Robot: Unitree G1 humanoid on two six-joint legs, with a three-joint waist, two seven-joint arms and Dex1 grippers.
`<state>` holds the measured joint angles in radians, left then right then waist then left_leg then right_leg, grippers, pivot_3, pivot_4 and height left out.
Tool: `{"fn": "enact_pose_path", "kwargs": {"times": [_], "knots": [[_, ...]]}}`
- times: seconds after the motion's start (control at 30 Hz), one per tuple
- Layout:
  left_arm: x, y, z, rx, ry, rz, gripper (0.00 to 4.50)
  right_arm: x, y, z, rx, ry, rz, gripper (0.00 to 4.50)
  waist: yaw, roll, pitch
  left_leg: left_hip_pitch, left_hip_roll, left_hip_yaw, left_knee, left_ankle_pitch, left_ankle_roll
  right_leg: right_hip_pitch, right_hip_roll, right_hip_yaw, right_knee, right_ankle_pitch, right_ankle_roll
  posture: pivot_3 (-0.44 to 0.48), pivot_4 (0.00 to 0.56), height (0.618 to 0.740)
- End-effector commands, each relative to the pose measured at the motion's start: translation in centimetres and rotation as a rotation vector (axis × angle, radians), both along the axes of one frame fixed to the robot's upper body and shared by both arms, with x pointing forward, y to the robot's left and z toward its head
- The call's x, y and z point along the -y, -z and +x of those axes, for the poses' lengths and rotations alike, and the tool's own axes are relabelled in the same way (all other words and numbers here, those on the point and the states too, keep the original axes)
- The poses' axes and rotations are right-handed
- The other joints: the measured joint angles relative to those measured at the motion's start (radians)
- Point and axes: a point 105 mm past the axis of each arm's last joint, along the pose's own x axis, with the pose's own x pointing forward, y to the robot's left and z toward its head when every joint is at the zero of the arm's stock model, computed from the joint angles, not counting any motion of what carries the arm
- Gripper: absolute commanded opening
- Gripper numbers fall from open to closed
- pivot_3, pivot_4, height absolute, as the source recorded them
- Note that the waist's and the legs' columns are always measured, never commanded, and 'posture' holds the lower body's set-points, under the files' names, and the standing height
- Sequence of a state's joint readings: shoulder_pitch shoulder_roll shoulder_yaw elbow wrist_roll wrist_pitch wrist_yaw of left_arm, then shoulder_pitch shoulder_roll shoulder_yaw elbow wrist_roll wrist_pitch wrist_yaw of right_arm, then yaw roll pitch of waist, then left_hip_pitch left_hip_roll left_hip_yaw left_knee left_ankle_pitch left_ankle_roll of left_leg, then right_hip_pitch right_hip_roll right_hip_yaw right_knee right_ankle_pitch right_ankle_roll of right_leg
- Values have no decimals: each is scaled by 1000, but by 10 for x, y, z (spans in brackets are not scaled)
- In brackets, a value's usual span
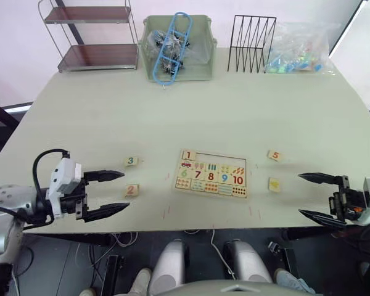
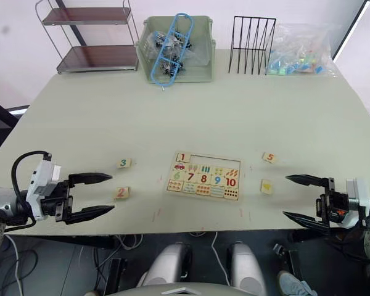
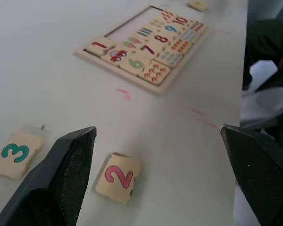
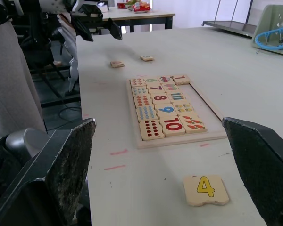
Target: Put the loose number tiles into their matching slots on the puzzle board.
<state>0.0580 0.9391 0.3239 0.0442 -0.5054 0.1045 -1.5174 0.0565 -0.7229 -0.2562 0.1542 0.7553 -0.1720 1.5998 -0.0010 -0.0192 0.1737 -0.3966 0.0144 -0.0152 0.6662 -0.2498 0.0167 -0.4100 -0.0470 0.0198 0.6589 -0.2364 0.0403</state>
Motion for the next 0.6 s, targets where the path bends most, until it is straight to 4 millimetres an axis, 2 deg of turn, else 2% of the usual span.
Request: {"fn": "enact_pose_path", "kwargs": {"times": [0.03, 0.37, 0.5, 0.6], "knots": [[-6, -1, 7, 34, 86, 71, 4454, 1, -11, 3, 52, 9, 3, 4500, 2, 0, 0, 0, 0, 0, 0, 0, 0, 0, 0, 0, 0, 0, 0, 0, 150, 740], [-4, 14, 32, 58, 230, 205, 4454, -2, -9, 2, 62, 11, 10, 4500, -1, 0, 0, 0, 0, 1, 0, -1, 1, -1, 0, 1, 1, 3, 4, 0, 150, 740], [-9, 24, 33, 37, 266, 265, 4454, -3, -10, 0, 68, 19, 11, 4500, -5, 0, 0, 0, 0, 2, 0, -1, 1, -1, 0, 1, 1, 3, 4, 0, 150, 740], [-9, 25, 36, 27, 263, 243, 4454, -4, -10, -1, 70, 22, 11, 4500, -7, 0, 0, 0, 0, 2, 0, -1, 1, -2, 1, 2, 2, 3, 5, 0, 150, 740]]}}
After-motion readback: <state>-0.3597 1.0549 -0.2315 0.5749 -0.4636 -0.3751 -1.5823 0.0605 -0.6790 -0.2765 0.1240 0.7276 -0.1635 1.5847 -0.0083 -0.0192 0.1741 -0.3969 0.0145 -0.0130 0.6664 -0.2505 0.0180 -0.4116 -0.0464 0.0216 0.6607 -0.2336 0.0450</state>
